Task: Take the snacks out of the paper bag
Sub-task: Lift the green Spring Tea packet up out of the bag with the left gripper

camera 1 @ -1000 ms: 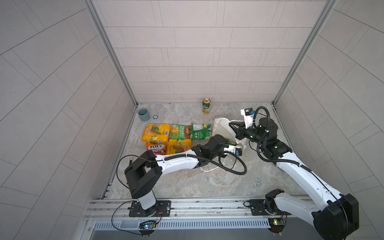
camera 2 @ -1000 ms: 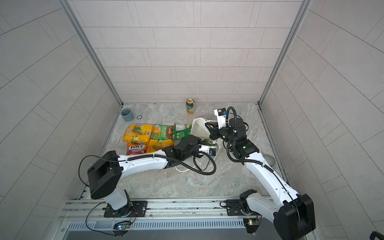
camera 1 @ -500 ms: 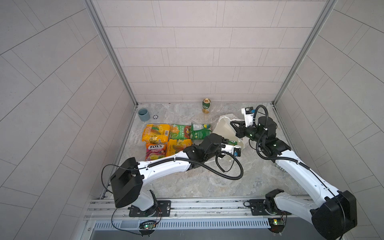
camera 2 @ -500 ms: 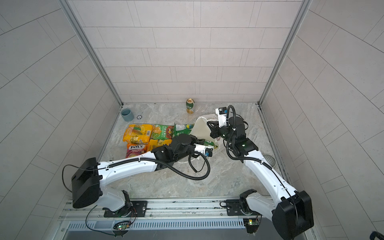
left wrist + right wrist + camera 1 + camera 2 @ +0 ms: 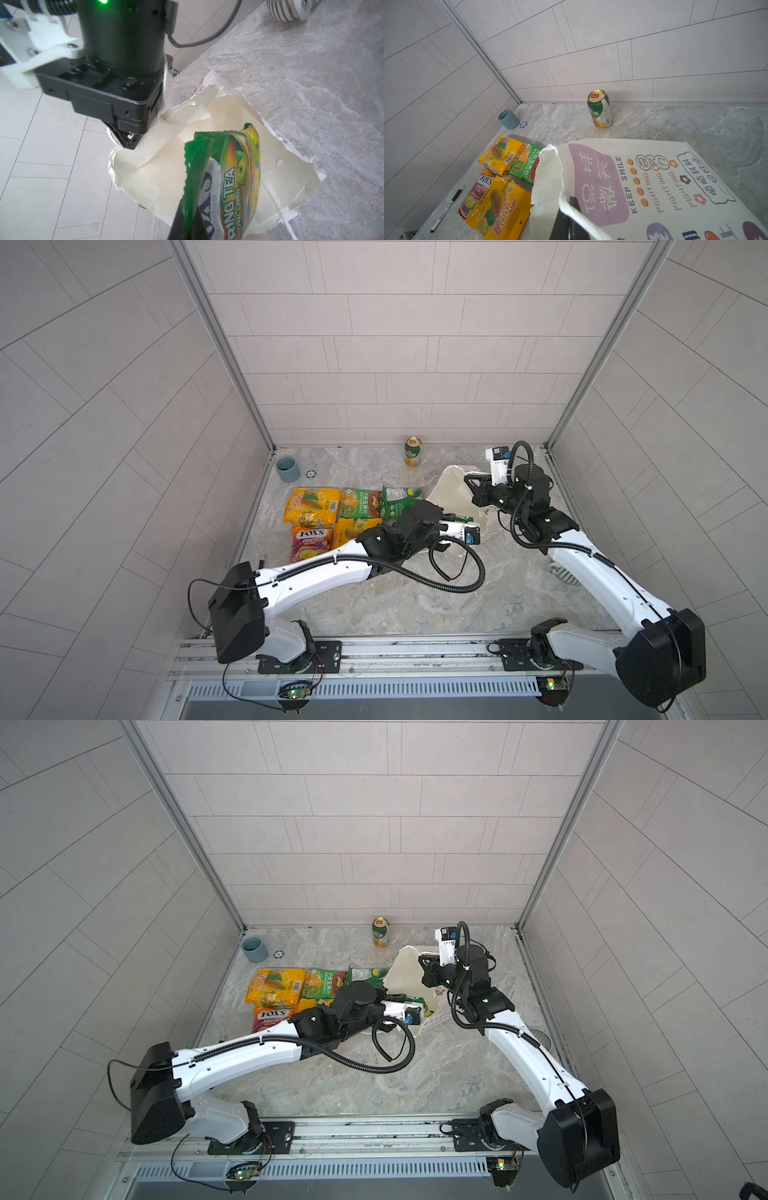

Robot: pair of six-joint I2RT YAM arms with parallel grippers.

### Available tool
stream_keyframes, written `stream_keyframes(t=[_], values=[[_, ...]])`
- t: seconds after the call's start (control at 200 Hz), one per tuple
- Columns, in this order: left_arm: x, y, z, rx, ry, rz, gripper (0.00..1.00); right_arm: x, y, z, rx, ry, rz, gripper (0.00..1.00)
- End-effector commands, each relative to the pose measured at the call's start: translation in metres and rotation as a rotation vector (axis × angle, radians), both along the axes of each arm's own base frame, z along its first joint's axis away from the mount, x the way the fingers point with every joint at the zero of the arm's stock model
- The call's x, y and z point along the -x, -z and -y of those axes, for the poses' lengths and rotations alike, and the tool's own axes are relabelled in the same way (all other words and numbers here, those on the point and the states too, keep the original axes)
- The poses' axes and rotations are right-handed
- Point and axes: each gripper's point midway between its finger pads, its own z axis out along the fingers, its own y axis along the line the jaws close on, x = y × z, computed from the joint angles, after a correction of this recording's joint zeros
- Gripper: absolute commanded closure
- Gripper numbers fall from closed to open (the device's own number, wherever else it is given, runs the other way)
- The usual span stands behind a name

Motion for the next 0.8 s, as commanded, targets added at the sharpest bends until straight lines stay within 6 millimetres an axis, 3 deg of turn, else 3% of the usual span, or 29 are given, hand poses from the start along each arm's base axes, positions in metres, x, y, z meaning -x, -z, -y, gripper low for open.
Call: stream_keyframes(t=[0.0, 0.155, 0.245, 0.36, 0.535, 0.65, 0.796], values=[[0.004, -0.082, -0.011, 0.255, -0.055, 0.004, 1.00, -0.007, -0.028, 0.010, -0.023, 0.059, 0.049, 1.00], [0.012, -0.137, -0.030, 0.456, -0.082, -0.034, 1.00, -0.017, -0.033, 0.019, -0.028, 0.111, 0.036, 1.00], [0.013, -0.169, -0.052, 0.605, -0.139, -0.073, 1.00, -0.025, -0.034, 0.033, -0.057, 0.189, 0.002, 1.00], [0.019, -0.196, -0.082, 0.739, -0.206, -0.129, 1.00, -0.034, -0.034, 0.053, -0.102, 0.286, -0.035, 1.00], [0.031, -0.224, -0.133, 0.928, -0.298, -0.192, 1.00, -0.050, -0.029, 0.058, -0.189, 0.321, -0.104, 1.00], [0.013, -0.204, -0.173, 0.975, -0.493, -0.255, 1.00, -0.058, -0.034, 0.058, -0.311, 0.324, -0.131, 1.00], [-0.010, -0.146, -0.198, 1.020, -0.623, -0.511, 1.00, -0.063, -0.049, 0.070, -0.481, 0.352, -0.134, 1.00]])
